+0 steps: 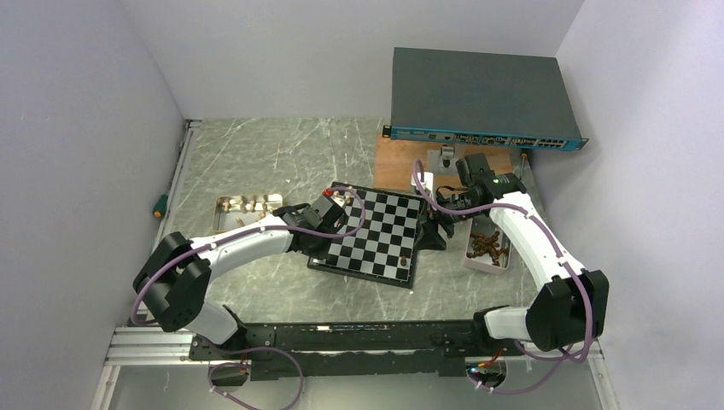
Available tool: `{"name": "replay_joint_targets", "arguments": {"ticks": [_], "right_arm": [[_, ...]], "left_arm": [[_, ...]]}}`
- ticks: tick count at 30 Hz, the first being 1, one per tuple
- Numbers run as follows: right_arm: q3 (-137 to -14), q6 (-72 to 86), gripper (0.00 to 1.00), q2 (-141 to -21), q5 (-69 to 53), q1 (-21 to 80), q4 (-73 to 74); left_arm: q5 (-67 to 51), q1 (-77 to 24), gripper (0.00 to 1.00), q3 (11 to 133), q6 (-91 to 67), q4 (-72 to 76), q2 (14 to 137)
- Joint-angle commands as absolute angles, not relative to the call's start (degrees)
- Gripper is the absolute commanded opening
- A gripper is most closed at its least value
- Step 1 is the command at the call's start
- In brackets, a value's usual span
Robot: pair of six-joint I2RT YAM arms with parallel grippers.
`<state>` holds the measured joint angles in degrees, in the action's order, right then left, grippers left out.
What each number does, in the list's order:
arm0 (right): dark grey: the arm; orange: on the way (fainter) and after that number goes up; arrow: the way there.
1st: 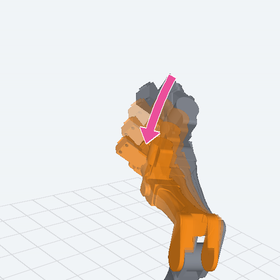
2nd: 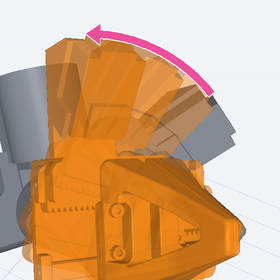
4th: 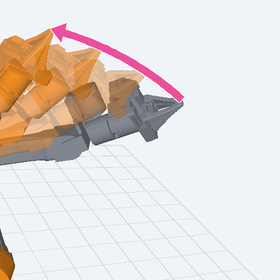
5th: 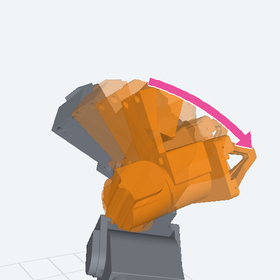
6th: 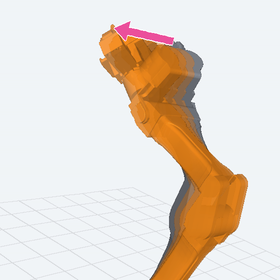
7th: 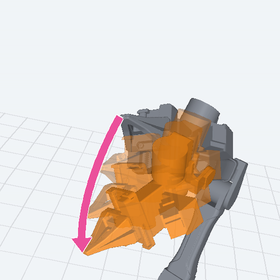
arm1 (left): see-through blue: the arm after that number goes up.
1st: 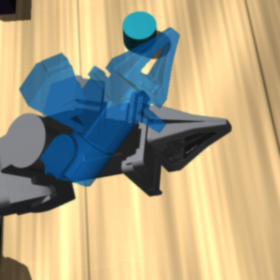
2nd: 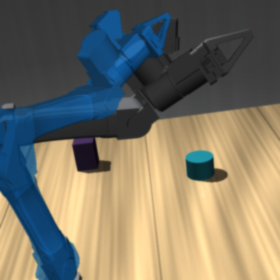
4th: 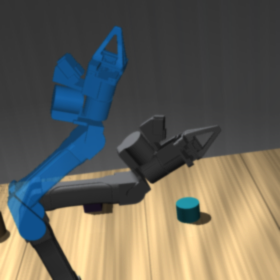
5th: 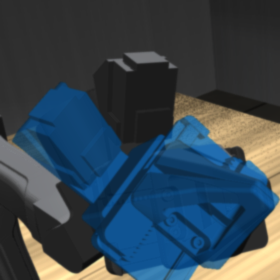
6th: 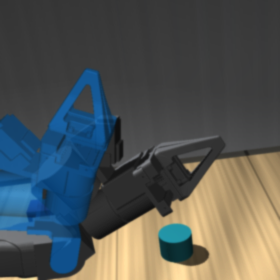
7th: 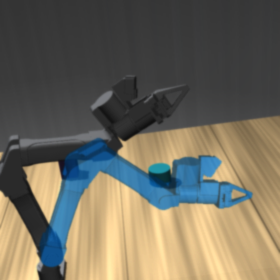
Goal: Set up the chess pieces on the board
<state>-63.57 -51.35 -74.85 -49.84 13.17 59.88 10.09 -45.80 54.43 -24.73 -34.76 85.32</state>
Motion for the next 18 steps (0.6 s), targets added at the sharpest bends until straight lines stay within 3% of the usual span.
{"name": "replay_joint_targets", "arguments": {"ticks": [1,18], "right_arm": [[-63.8,-51.6,0.73,-73.8,-51.9,12.9,58.6],[-64.0,-51.7,0.73,-73.8,-51.9,12.7,58.9]], "left_arm": [[9.4,-45.5,0.02,56.6,-24.6,-33.7,85.8],[10.1,-45.4,0.12,56.7,-24.7,-33.7,86.6]]}}
